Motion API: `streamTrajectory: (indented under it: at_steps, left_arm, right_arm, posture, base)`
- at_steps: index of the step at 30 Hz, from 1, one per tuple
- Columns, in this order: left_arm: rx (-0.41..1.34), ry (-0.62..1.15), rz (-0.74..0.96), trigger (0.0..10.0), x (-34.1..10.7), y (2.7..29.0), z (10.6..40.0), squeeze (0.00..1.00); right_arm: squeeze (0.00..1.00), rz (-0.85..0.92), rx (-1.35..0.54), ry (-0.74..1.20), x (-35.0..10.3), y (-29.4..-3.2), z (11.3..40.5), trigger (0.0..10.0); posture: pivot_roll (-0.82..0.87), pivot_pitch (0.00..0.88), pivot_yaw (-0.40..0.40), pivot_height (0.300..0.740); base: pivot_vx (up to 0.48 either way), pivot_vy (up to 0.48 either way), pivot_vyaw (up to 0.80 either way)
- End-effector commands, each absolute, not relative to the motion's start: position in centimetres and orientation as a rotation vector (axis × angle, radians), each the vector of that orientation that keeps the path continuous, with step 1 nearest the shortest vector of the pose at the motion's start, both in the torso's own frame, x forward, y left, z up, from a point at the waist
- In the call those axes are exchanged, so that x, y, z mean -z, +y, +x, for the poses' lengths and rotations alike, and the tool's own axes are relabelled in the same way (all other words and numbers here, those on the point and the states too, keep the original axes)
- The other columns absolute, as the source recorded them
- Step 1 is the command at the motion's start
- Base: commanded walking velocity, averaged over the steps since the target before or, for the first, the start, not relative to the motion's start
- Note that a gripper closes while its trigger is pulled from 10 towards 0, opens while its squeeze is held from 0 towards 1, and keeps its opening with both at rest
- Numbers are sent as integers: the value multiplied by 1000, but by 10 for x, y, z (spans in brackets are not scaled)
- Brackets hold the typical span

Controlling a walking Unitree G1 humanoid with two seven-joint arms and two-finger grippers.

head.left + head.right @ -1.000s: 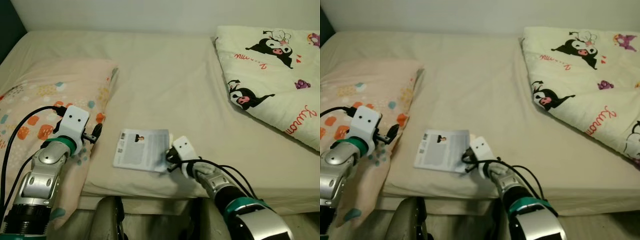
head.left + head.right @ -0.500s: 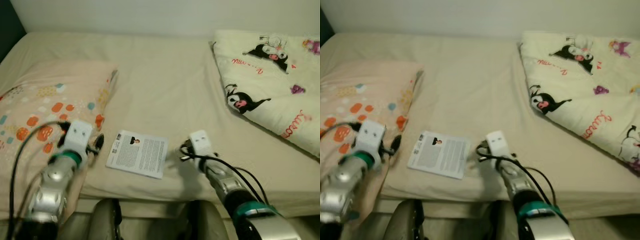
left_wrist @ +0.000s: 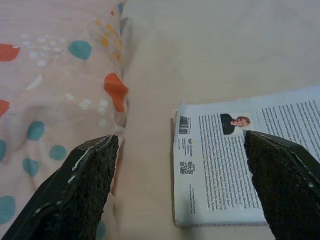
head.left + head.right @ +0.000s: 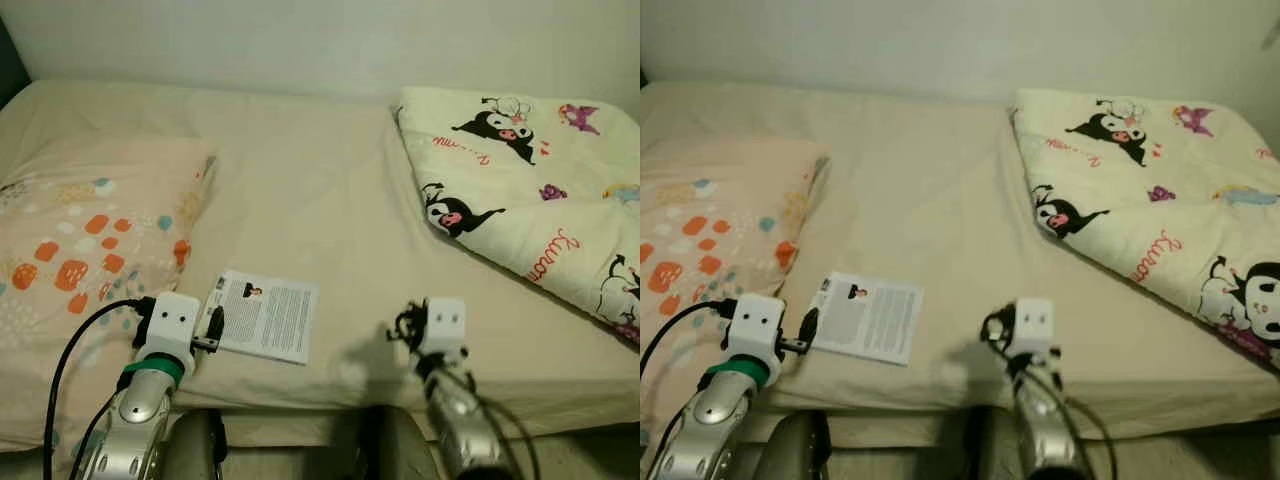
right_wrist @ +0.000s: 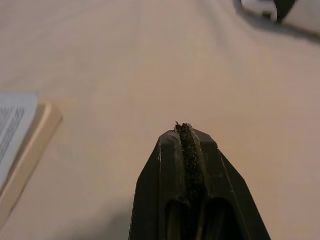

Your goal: Clean up the room

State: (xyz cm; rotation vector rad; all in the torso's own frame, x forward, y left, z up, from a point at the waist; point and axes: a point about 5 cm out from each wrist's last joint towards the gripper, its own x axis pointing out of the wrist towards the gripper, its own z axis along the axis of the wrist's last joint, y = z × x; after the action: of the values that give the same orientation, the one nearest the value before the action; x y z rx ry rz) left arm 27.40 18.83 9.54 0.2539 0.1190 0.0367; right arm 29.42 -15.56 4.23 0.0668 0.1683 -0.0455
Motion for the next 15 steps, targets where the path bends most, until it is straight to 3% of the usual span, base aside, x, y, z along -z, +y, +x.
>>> streamTrajectory:
  at_steps: [1,15]
  left_arm:
    - [-30,123,269,10000,-93,187,276,0]
    - [34,103,248,10000,-96,172,285,0]
  right_arm:
    - [0,93,111,183,-38,-163,286,10000]
    - [0,135,152,221,-34,-163,272,10000]
  posture:
    - [99,0,-32,586]
    - [93,0,1,641]
  base:
    - [0,0,0]
    - [0,0,0]
